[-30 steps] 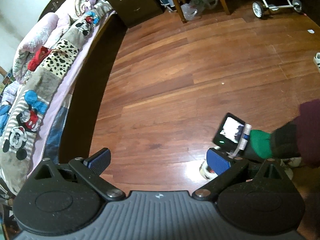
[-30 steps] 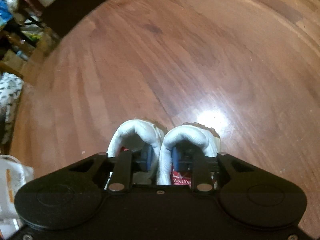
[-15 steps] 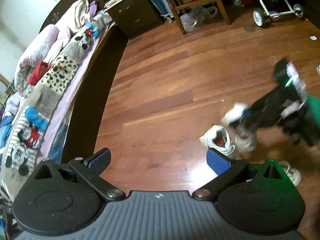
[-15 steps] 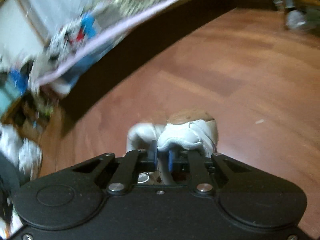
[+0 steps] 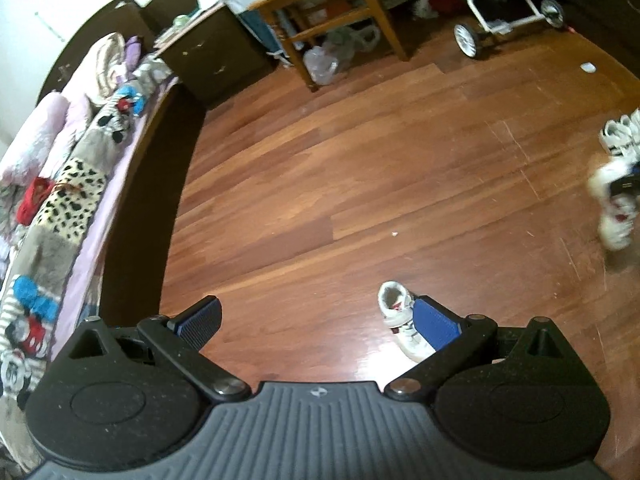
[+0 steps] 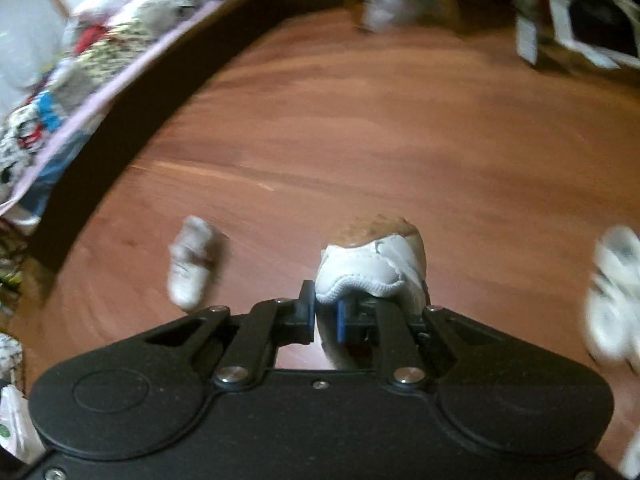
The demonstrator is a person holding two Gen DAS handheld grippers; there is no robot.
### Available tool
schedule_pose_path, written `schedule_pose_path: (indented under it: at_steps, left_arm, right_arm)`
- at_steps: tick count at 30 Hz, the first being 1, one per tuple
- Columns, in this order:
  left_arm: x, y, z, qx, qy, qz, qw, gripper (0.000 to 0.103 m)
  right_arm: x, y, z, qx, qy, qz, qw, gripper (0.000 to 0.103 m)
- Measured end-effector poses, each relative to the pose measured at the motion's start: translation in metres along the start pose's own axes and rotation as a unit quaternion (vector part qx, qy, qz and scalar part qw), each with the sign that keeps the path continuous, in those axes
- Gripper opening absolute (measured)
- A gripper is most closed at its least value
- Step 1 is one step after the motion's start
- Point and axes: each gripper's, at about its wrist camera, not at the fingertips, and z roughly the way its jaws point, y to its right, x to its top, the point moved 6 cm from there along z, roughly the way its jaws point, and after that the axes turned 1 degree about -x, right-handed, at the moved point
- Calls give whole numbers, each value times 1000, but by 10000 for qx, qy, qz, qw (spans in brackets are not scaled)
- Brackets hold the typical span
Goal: Organize scattered shoes
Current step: 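Carry the red-lined pair with the right tool beside the lavender-lined pair and release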
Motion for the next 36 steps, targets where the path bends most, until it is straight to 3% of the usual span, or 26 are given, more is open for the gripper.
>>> schedule_pose_path:
  at_steps: [6, 12, 27, 36]
  left_arm:
    - [5, 17, 21, -102, -171, 208, 9996, 102]
    - [8, 36, 39, -192, -360, 389, 9984, 102]
    - [0, 51, 69, -272, -801, 604, 9946, 103]
    - [-5, 54, 79, -304, -950, 650, 9929, 102]
  right_arm:
    - [-82, 125, -50, -787, -408, 721, 9935, 11]
    - [-127, 200, -61, -1158, -848, 1275, 9814, 11]
    - [-90, 249, 3, -1304, -1084, 1370, 9759, 11]
    - [-77, 264, 19, -1468, -1140, 1301, 9739, 11]
